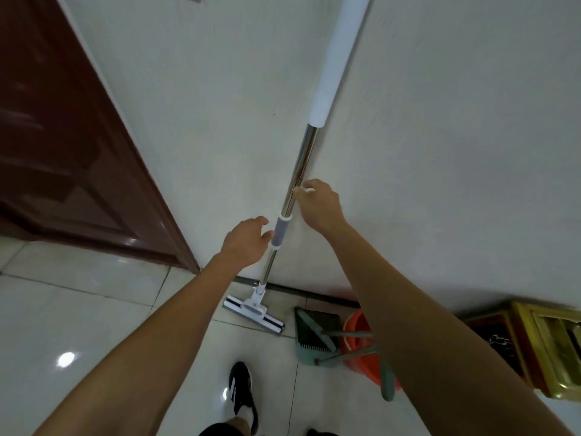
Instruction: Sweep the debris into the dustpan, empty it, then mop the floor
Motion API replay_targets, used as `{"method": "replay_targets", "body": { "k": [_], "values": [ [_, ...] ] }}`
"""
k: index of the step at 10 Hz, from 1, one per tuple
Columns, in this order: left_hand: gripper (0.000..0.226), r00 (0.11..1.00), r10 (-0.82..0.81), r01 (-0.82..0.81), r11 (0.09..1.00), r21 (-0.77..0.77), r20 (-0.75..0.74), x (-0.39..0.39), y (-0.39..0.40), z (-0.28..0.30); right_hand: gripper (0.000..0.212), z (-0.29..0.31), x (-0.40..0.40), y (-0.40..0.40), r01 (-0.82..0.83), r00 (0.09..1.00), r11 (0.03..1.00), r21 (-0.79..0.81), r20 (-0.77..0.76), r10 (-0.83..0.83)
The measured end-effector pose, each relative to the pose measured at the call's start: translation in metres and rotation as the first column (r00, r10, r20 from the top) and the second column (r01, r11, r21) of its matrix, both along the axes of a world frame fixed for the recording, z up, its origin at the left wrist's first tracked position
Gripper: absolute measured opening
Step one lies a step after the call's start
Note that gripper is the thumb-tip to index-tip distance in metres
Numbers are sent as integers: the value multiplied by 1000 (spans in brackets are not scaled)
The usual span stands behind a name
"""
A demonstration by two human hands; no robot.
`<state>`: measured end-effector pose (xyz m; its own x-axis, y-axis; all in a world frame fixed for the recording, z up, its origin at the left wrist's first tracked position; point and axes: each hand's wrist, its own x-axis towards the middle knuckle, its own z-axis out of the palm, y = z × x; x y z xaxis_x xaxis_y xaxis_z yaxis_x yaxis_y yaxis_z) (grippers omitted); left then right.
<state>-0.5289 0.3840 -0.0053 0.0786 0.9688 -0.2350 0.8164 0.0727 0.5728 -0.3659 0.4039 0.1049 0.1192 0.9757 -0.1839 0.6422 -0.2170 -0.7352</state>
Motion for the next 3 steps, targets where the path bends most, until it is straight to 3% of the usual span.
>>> {"method": "replay_targets", "body": {
  "k": [2, 3],
  "values": [
    [49, 967, 57, -41, 997, 69, -249, -5, -83, 33, 39, -4, 29, -59, -289, 953, 957, -27, 83, 290],
    [50, 926, 127, -93, 989, 111, -355, -2, -136, 51, 36, -4, 37, -98, -459, 876, 888, -37, 151, 459]
  ]
}}
